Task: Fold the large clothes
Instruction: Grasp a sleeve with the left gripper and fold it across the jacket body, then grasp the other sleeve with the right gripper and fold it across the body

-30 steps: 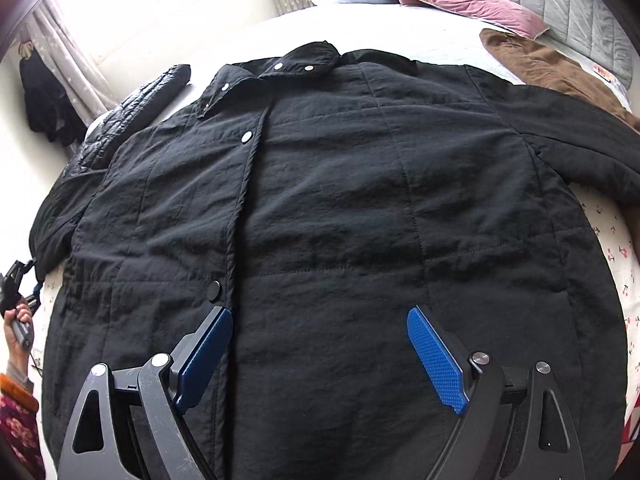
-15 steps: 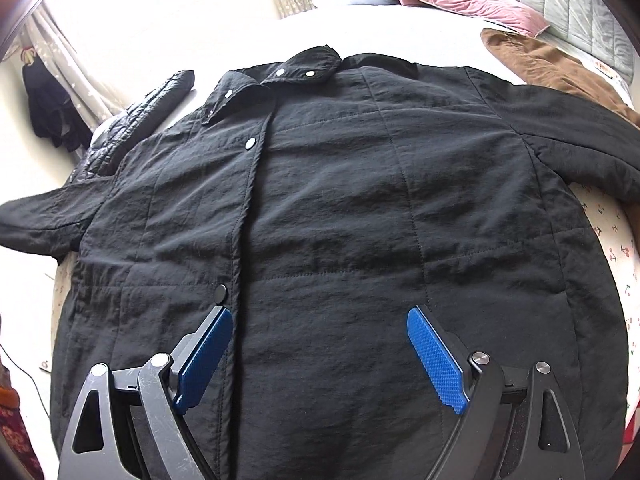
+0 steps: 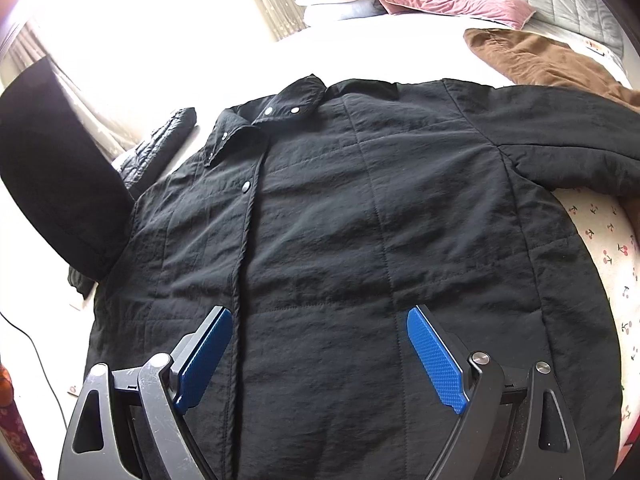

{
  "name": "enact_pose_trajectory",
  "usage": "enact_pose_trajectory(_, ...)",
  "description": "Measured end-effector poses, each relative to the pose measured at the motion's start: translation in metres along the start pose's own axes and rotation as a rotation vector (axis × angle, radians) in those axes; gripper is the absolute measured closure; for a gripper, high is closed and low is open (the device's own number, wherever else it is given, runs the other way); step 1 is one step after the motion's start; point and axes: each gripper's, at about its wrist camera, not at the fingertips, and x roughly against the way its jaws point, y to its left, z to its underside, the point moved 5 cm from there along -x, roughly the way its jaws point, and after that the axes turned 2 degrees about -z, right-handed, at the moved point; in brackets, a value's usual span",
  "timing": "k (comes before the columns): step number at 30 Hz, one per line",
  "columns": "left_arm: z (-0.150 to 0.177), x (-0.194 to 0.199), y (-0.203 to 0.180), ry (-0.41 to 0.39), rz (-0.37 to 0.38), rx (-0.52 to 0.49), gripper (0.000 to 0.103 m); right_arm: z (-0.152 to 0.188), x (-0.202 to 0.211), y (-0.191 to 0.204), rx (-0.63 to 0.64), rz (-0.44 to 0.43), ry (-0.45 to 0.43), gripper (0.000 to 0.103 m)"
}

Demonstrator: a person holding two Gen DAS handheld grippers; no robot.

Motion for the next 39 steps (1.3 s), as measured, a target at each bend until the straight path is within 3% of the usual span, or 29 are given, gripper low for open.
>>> enact_pose_trajectory(3, 0.032, -0.031, -0.032, 0.12, 0.061, -0.064, 0.092, -0.002, 0.001, -0.006, -0.019, -0.004, -0.004, 0.013)
enact_pose_trajectory(5, 0.052, -0.05, -0.047, 0.257, 0.12, -0.096, 0.066, -0.002, 0.001, -0.011, -0.029, -0.01, -0.001, 0.013)
enact_pose_trajectory(7, 0.063, -0.05, -0.053, 0.304, 0.123, -0.117, 0.035, -0.002, 0.0, -0.015, -0.041, -0.011, 0.003, 0.013)
enact_pose_trajectory(8, 0.063, -0.046, -0.049, 0.291, 0.108, -0.133, 0.033, -0.002, 0.001, -0.017, -0.048, -0.015, 0.003, 0.013)
enact_pose_trajectory(11, 0.06, -0.037, -0.025, 0.275, 0.048, -0.156, 0.033, -0.003, 0.001, -0.019, -0.064, -0.032, 0.002, 0.013)
enact_pose_trajectory(15, 0.073, -0.041, 0.039, 0.314, -0.105, -0.155, 0.033, 0.0, -0.004, -0.014, -0.063, -0.055, 0.016, 0.013)
enact_pose_trajectory(18, 0.102, -0.048, 0.083, 0.368, -0.161, -0.139, 0.042, 0.003, -0.009, -0.007, -0.037, -0.052, 0.028, 0.013)
enact_pose_trajectory(25, 0.196, -0.087, 0.143, 0.524, -0.228, -0.08, 0.043, 0.006, -0.016, -0.007, -0.039, -0.042, 0.045, 0.013)
enact_pose_trajectory(28, 0.21, -0.093, 0.133, 0.525, -0.259, -0.156, 0.04, 0.008, -0.017, -0.012, -0.046, -0.027, 0.049, 0.013)
enact_pose_trajectory(31, 0.201, -0.092, 0.118, 0.544, -0.288, -0.151, 0.037, 0.007, -0.016, -0.017, -0.055, -0.029, 0.048, 0.013)
enact_pose_trajectory(36, 0.191, -0.091, 0.073, 0.508, -0.204, -0.181, 0.033, 0.004, -0.008, -0.023, -0.083, -0.043, 0.026, 0.013)
enact_pose_trajectory(39, 0.212, -0.108, 0.053, 0.571, -0.168, -0.179, 0.029, 0.002, 0.0, -0.027, -0.088, -0.039, 0.013, 0.013)
